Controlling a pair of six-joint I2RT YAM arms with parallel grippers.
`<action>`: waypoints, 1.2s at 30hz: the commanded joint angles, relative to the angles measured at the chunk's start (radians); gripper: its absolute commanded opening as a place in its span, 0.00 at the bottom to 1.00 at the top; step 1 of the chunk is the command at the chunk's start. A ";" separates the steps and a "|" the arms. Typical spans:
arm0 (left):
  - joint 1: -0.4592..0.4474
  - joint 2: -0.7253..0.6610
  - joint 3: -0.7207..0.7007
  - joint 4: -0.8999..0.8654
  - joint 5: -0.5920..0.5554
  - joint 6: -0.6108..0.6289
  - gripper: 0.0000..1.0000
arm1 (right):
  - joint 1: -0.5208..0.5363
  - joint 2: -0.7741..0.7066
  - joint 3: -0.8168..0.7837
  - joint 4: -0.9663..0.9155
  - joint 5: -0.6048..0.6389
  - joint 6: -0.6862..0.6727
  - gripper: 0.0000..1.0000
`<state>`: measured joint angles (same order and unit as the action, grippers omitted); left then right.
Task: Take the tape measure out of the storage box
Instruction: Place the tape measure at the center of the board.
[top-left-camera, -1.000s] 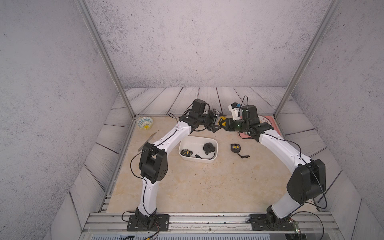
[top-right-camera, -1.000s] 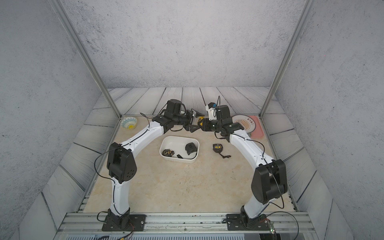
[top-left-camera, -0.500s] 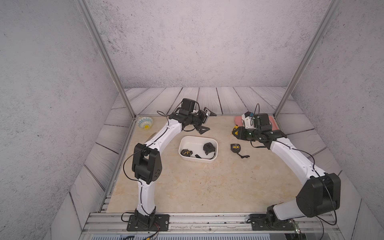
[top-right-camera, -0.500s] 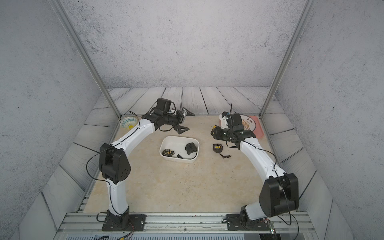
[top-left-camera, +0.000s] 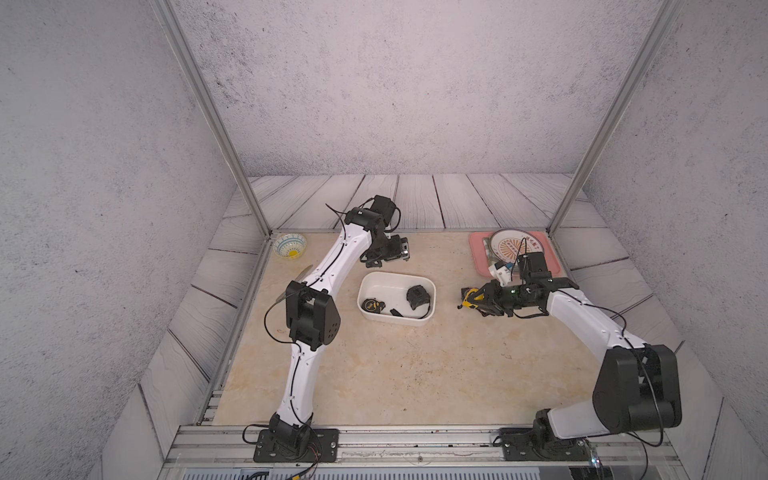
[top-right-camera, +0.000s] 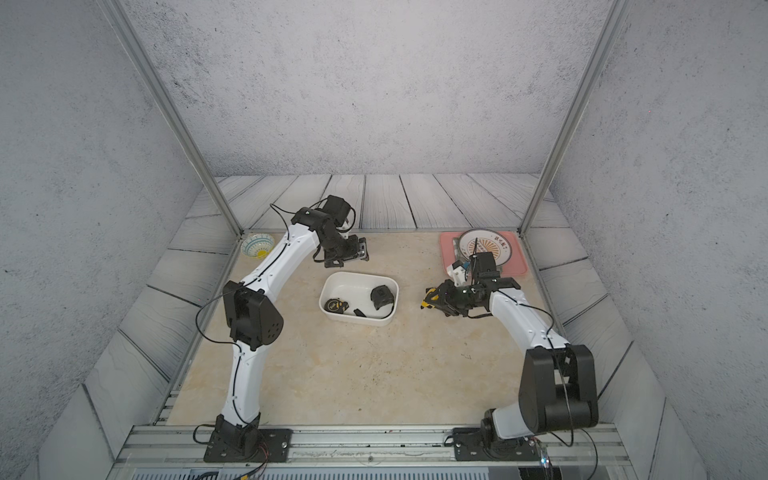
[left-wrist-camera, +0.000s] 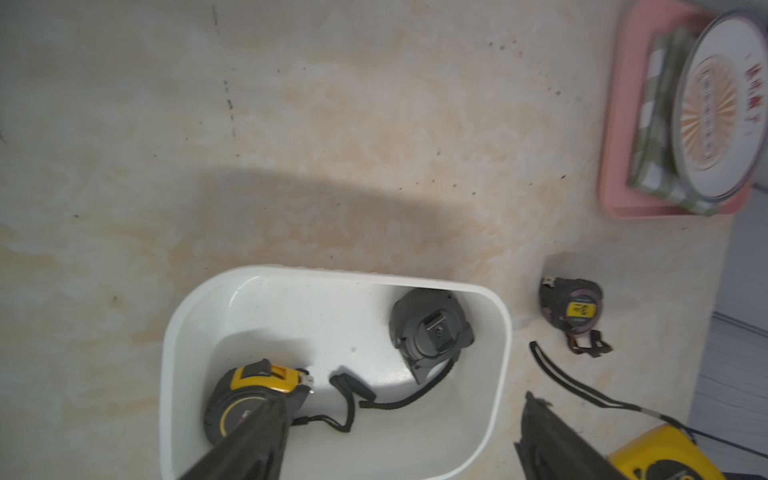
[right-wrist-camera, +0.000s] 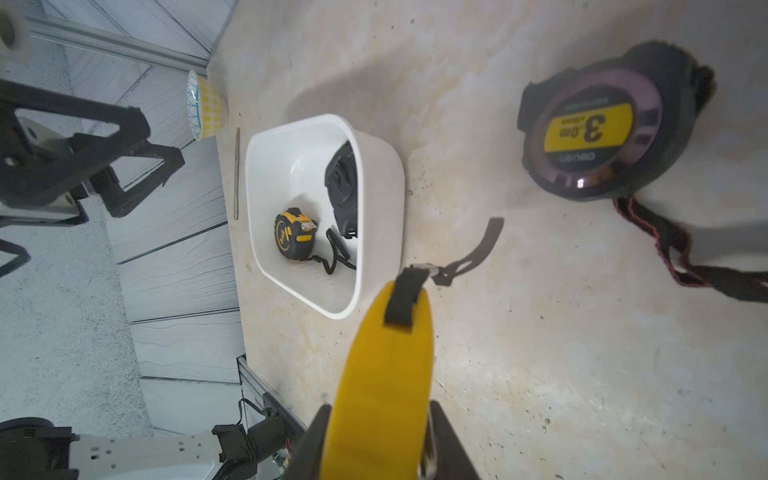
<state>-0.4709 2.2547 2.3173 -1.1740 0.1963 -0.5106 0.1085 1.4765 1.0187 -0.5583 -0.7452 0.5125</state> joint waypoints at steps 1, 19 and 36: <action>-0.009 -0.007 -0.007 -0.074 -0.121 0.122 0.91 | -0.003 0.043 -0.018 -0.007 -0.065 -0.027 0.00; -0.038 -0.067 -0.162 0.005 -0.202 0.207 0.98 | -0.003 0.217 -0.058 0.004 0.047 0.007 0.00; -0.050 -0.039 -0.141 -0.098 -0.383 0.250 0.99 | -0.006 0.299 -0.039 -0.041 0.137 0.005 0.00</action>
<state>-0.5121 2.2333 2.1616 -1.2274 -0.1181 -0.2844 0.1070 1.7336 0.9733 -0.5625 -0.6716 0.5213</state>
